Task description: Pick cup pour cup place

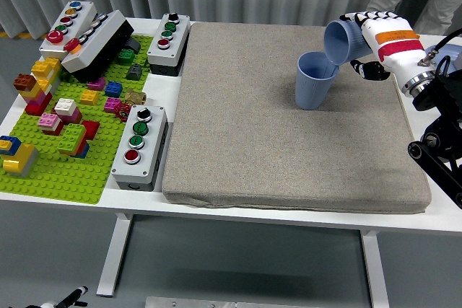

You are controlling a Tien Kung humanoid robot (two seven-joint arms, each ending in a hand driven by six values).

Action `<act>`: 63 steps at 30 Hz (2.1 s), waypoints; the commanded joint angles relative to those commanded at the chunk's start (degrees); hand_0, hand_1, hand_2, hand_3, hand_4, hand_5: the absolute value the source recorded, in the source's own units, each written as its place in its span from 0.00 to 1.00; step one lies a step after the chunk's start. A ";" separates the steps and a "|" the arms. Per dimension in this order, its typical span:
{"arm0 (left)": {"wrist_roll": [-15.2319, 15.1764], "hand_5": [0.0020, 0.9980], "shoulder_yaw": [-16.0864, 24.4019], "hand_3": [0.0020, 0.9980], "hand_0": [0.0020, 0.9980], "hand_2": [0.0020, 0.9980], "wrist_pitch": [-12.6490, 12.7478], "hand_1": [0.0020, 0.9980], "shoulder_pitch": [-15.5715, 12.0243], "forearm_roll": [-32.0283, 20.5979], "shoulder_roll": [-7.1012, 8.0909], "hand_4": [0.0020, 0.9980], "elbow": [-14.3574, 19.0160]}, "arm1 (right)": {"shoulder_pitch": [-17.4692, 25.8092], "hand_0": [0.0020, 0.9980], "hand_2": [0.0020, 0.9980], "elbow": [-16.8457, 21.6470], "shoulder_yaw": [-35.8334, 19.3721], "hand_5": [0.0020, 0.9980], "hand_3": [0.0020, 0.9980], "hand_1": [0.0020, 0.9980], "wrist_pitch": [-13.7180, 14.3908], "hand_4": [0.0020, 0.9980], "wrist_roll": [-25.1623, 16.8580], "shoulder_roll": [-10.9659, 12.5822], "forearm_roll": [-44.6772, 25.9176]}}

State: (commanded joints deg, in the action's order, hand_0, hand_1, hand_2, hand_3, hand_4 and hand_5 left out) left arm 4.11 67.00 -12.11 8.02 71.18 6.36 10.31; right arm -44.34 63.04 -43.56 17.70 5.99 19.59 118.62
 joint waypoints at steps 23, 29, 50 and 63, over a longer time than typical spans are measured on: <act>0.11 0.99 -0.08 0.82 0.83 0.88 -0.05 0.82 -0.37 0.02 0.03 0.63 0.00 | -0.31 0.85 0.59 0.10 0.69 0.02 0.63 0.71 -0.16 0.65 0.41 -0.01 -1.05; 0.08 0.99 -0.16 0.82 0.83 0.88 -0.02 0.82 -0.36 -0.06 -0.01 0.63 0.00 | -0.18 0.85 0.59 0.09 -0.35 0.03 0.63 0.71 0.18 0.66 -0.01 -0.29 -3.50; 0.03 0.99 -0.19 0.82 0.83 0.88 -0.04 0.82 -0.16 0.05 -0.24 0.63 0.00 | 2.88 0.85 0.59 -3.51 -11.60 0.03 0.63 0.71 -2.95 0.65 -8.91 -2.32 -45.40; 0.09 0.99 -0.45 0.82 0.83 0.88 -0.13 0.82 -0.40 -0.03 -0.40 0.63 0.00 | 6.98 0.84 0.59 -6.07 -22.23 0.01 0.62 0.71 -8.25 0.65 -11.02 -4.44 -68.88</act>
State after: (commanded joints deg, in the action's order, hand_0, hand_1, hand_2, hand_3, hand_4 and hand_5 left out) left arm 4.20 66.54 -12.24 7.62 71.16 5.97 10.31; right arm -37.35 56.97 -65.79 9.46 -5.02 15.14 49.74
